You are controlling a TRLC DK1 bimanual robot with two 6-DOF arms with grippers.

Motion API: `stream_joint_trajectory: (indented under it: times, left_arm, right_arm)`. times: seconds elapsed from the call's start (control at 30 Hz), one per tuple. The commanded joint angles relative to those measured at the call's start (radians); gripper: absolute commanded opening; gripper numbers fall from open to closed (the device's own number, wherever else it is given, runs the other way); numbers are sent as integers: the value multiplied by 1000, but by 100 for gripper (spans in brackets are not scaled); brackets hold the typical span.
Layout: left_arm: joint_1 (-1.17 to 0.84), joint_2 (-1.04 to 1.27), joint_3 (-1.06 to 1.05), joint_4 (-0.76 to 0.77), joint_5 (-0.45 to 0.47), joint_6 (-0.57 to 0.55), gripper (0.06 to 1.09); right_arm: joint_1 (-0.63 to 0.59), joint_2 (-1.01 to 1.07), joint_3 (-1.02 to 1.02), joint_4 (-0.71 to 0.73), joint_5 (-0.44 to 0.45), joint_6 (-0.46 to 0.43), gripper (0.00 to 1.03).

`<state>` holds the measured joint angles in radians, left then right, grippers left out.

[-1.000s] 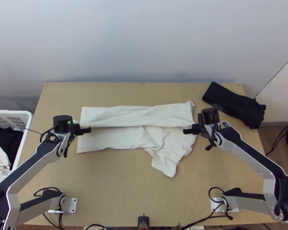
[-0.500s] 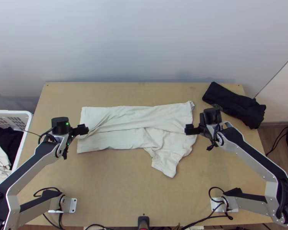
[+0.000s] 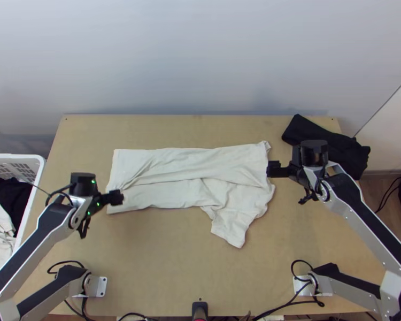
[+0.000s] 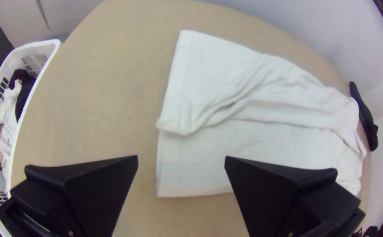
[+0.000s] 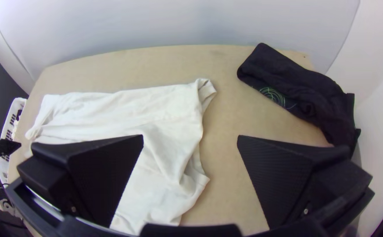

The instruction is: Fold the t-shirt

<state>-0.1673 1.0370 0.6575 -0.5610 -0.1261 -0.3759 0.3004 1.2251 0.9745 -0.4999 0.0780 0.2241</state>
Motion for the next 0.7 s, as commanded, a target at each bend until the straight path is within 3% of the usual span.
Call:
stream_joint_trajectory:
  times: [0.0, 0.33, 0.47, 0.67]
  left_arm:
    - [-60, -35, -55, -85, 19, -34, 97]
    - [-75, 28, -107, -20, 16, -44, 96]
    - [-70, 43, -121, 29, 8, -54, 80]
    - [-58, 98, -130, 104, -17, -61, 80]
  right_arm:
    - [-3, -56, -2, -42, 0, 1, 99]
    - [32, -125, -25, -108, 0, 1, 99]
    - [42, -138, -13, -131, 0, 1, 99]
    - [72, -157, -20, -170, -1, 4, 99]
